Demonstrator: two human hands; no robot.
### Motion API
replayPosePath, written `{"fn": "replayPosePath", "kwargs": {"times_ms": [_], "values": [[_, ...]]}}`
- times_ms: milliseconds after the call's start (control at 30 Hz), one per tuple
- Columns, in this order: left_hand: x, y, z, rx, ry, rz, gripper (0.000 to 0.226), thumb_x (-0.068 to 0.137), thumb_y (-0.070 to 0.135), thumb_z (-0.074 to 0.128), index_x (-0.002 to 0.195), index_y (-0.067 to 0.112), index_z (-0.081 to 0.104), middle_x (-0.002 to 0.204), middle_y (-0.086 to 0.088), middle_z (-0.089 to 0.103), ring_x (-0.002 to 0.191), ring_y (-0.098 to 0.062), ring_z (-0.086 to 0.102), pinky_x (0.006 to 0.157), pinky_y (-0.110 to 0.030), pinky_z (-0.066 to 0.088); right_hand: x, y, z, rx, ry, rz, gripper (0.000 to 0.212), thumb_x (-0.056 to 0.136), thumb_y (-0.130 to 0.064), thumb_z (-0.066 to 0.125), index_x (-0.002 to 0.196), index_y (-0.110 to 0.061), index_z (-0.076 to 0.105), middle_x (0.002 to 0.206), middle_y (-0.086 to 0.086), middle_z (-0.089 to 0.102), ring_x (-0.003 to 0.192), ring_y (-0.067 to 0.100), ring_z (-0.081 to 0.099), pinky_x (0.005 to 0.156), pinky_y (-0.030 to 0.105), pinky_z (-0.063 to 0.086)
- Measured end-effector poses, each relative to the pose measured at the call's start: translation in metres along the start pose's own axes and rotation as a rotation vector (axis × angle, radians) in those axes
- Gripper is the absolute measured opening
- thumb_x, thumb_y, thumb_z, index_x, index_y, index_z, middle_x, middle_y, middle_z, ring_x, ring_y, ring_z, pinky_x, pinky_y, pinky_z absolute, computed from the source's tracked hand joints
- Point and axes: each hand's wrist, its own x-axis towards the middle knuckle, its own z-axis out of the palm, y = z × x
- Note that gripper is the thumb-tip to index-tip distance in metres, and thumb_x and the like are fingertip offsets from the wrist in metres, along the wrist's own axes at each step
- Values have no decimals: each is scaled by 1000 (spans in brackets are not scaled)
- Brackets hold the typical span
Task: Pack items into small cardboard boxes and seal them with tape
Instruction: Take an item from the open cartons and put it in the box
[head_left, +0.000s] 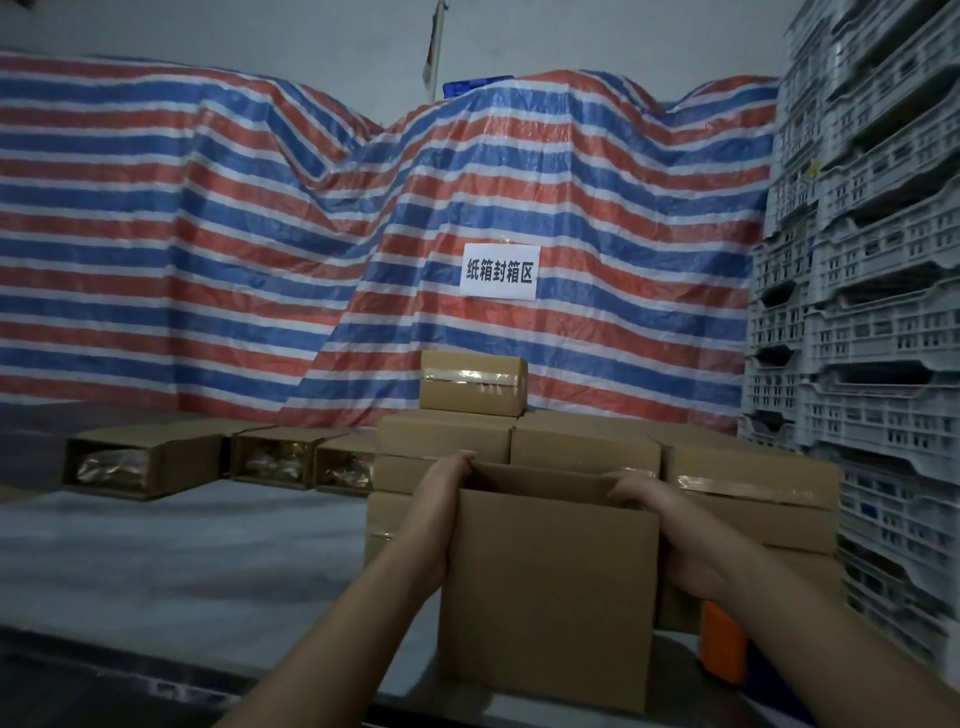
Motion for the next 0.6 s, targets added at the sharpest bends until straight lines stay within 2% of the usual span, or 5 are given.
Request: {"fn": "replayPosePath", "kwargs": {"times_ms": [100,233,400,500,600], "values": [[-2,0,-1,6,-16,-11,35,97,37,52,119,11,62,93,-18,70,77,-26,67,71,-36,54,-4,2,5,73,39,-11,29,97,-23,54,118,-8,66,87,16,66,82,30,63,82,41,50],[-4,0,-5,-45,-53,-24,30,96,38,49,101,17,70,73,-10,71,59,-19,68,61,-30,54,-3,3,4,78,51,1,35,96,-30,57,115,-2,65,79,13,69,77,28,65,79,39,49],[2,-6,-15,-45,-104,-8,36,96,40,54,102,10,73,84,-16,71,72,-26,70,70,-35,53,1,16,10,173,70,-34,54,94,-56,55,114,-8,71,94,16,77,96,35,71,95,46,51],[4,-14,-15,-16,-117,44,38,98,40,52,98,8,73,87,-16,72,76,-25,71,72,-36,52,6,30,13,275,96,-63,68,92,-70,45,106,-11,77,99,20,76,92,35,75,90,46,52],[4,-19,-15,-36,-129,62,38,97,40,52,95,8,74,90,-18,74,78,-26,73,72,-36,52,8,35,12,289,45,-34,71,87,-72,50,100,-9,80,99,21,76,91,37,75,88,46,52]]}}
